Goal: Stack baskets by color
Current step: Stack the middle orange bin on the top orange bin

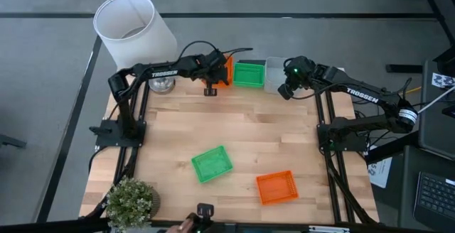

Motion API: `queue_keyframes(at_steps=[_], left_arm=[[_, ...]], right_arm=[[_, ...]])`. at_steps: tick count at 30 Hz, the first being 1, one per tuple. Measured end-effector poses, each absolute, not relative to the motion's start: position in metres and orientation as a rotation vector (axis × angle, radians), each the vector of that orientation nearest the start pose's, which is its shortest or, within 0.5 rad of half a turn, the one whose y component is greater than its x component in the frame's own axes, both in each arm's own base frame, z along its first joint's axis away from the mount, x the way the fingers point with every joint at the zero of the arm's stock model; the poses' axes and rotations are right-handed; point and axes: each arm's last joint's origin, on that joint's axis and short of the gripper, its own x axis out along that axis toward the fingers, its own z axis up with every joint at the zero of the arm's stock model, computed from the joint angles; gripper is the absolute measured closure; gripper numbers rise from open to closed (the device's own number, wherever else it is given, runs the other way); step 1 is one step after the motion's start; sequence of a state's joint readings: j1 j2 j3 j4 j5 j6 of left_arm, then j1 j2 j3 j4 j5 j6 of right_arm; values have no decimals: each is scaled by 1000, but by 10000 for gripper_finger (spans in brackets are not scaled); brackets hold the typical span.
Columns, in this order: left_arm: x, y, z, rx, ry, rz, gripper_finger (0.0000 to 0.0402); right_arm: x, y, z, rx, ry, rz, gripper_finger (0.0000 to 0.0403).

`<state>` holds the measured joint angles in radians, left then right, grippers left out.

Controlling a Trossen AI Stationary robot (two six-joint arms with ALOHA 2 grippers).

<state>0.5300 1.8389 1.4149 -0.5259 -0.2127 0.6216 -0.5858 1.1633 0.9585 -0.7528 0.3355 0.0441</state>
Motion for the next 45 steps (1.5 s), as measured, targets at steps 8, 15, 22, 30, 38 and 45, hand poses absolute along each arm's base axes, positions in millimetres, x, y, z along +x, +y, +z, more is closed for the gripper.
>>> queue_keyframes(at_steps=[8,15,22,30,38,45], left_arm=[[340,207,223,389,1145,323,401],[343,212,206,399,1197,326,401],[345,211,208,403,1182,343,389],[344,211,209,396,1179,335,383],[344,211,209,394,1180,336,350],[344,211,210,399,1182,346,311]], right_arm=[[180,-131,277,168,962,-853,311],[184,-129,278,191,929,-735,311],[191,-110,278,382,864,-175,311],[203,-62,277,461,948,43,311],[206,-16,273,471,1086,177,311],[205,11,273,430,1129,274,311]])
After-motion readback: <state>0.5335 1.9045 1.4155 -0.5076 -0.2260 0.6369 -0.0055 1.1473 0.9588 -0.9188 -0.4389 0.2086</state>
